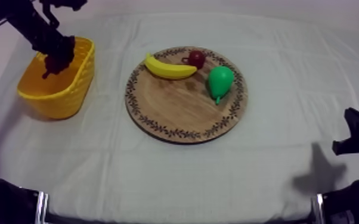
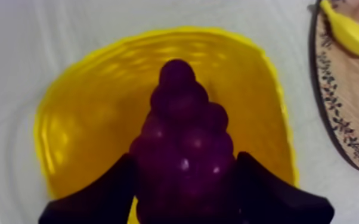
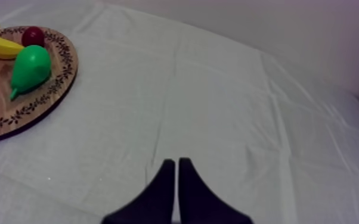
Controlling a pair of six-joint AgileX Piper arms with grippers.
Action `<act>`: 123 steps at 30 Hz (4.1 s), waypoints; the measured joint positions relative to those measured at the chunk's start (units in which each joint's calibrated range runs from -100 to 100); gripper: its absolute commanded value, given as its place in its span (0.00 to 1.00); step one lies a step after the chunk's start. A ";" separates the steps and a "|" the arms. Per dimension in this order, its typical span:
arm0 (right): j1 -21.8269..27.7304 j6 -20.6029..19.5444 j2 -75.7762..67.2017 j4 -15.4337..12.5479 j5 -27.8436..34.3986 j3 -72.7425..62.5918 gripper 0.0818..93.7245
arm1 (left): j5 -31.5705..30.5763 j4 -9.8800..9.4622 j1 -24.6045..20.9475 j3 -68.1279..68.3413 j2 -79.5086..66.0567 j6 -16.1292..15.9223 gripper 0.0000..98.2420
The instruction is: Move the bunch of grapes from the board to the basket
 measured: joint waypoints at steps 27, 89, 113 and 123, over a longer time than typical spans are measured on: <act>0.00 0.00 0.00 0.00 0.03 0.00 0.00 | -10.65 2.72 -2.45 6.32 3.75 -2.90 0.94; 0.00 0.00 0.00 0.00 0.02 0.00 0.00 | -18.56 3.68 -4.44 67.26 -77.37 1.16 0.00; 0.00 0.00 0.00 0.00 0.02 0.00 0.00 | -14.85 1.03 -5.71 73.96 -112.03 5.19 0.00; 0.00 0.00 0.00 0.00 0.02 0.00 0.00 | -15.02 0.57 -4.55 74.18 -112.41 8.45 0.00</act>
